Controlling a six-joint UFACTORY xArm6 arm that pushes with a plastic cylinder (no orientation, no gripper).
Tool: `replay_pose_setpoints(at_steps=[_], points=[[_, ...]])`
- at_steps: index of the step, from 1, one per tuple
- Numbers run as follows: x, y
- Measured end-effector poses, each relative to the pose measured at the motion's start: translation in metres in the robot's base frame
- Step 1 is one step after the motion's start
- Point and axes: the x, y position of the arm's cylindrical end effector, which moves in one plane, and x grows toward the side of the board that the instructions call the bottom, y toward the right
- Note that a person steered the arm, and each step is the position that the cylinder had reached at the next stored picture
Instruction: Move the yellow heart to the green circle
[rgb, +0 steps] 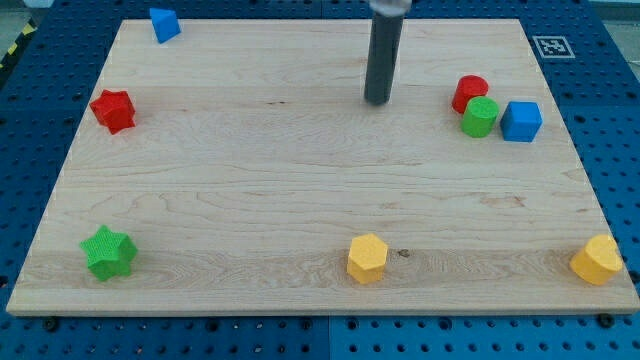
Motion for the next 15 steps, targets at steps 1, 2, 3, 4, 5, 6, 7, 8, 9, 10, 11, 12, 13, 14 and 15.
replay_pose_setpoints(at_steps=[1, 2, 3, 4, 5, 6, 7, 8, 9, 10, 11, 12, 13, 14, 15], points=[[0.091, 0.011], [0.169, 0.043], [0.222, 0.098], [0.232, 0.108], [0.233, 0.137], [0.232, 0.17], [0.232, 0.188], [0.232, 0.202], [0.231, 0.214], [0.231, 0.216], [0.226, 0.214], [0.208, 0.21], [0.185, 0.21], [0.163, 0.21], [0.151, 0.2]])
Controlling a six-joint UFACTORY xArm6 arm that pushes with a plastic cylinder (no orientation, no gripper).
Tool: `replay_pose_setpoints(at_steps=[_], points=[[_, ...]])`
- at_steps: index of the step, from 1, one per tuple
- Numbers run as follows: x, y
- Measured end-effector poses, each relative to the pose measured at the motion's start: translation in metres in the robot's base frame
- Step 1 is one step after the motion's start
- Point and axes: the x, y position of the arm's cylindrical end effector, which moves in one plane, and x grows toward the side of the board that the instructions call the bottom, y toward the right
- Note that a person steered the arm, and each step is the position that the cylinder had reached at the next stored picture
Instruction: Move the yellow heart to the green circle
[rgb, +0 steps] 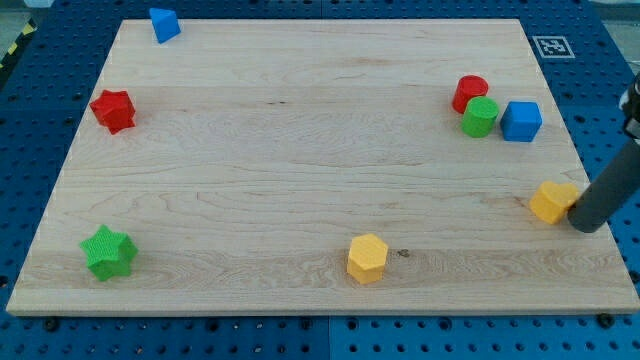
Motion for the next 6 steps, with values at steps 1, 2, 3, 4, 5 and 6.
replay_pose_setpoints(at_steps=[1, 2, 3, 4, 5, 6], points=[[-0.008, -0.021], [-0.027, -0.026], [-0.041, -0.03], [-0.043, -0.038], [-0.039, -0.046], [-0.034, -0.055]])
